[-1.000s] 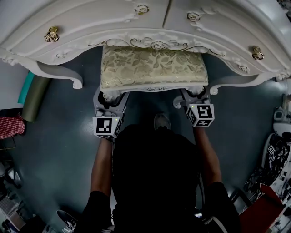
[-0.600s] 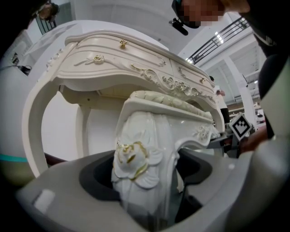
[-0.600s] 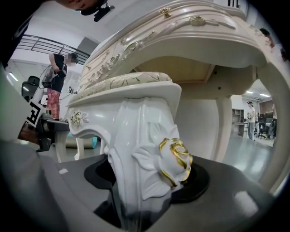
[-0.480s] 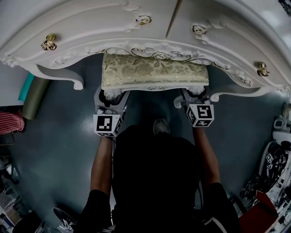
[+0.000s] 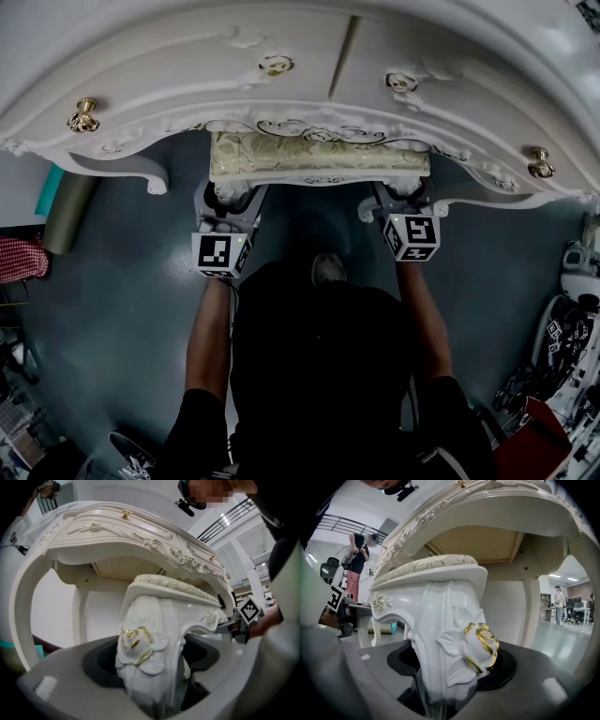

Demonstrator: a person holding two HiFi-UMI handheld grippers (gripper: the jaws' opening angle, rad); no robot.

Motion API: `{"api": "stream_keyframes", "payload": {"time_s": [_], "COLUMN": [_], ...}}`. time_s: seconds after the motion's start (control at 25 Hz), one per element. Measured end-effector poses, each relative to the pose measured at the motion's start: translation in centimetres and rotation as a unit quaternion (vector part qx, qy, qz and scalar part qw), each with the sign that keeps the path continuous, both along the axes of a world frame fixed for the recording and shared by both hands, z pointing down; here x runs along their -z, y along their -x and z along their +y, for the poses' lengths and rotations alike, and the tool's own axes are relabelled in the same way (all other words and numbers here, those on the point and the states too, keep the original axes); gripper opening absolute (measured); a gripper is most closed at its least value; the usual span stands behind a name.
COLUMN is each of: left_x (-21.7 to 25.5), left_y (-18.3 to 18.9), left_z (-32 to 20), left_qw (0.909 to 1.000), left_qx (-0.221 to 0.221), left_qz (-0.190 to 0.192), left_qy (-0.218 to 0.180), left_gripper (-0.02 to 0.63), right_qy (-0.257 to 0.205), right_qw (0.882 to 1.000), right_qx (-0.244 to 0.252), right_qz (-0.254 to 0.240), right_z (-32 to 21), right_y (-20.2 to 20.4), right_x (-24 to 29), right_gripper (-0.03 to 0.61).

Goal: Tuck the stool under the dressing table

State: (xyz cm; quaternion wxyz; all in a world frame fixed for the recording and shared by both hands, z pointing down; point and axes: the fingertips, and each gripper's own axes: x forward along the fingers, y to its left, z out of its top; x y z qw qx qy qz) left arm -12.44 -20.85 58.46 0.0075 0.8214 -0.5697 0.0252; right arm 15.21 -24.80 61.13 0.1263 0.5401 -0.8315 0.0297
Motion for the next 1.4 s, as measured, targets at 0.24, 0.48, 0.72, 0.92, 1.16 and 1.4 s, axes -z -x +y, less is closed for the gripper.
{"api": "stream_keyframes", "payload": {"time_s": [0.24,0.48,0.72,0.92,1.16,1.4], "left_x": [-0.3,-0.3,-0.4,-0.8,-1.3,-1.7], "left_y": [-0.1,-0.1,-0.8,-0.8,-0.6,-0.4], "left_z": [-1.3,-2.4,-3.5,-4.0,-4.6,-4.6], "left_qw": [1.0000,0.9999,0.9999,0.9998,0.9995,0.9989], "left_qx": [0.003,0.000,-0.007,-0.012,-0.017,-0.026], "left_qz": [0.003,0.006,0.007,0.008,0.010,0.008], "left_qy": [-0.005,-0.009,-0.013,-0.017,-0.026,-0.037], "left_gripper": [0.377,0.377,0.377,0.377,0.377,0.377], "right_qy": [-0.006,-0.008,-0.010,-0.013,-0.017,-0.019], "right_qw": [1.000,1.000,1.000,1.000,1.000,1.000], "right_qx": [0.001,0.000,-0.008,-0.012,-0.015,-0.020], "right_qz": [0.002,0.004,0.005,0.005,0.006,0.003], "right_z": [-1.4,-2.5,-3.1,-3.4,-3.6,-3.2], "right_y": [-0.1,-0.1,-0.8,-0.9,-0.7,-0.5], "right_x": [0.0,0.1,0.0,-0.3,-0.6,-1.1], "right_gripper": [0.331,0.333,0.333,0.333,0.337,0.341]}}
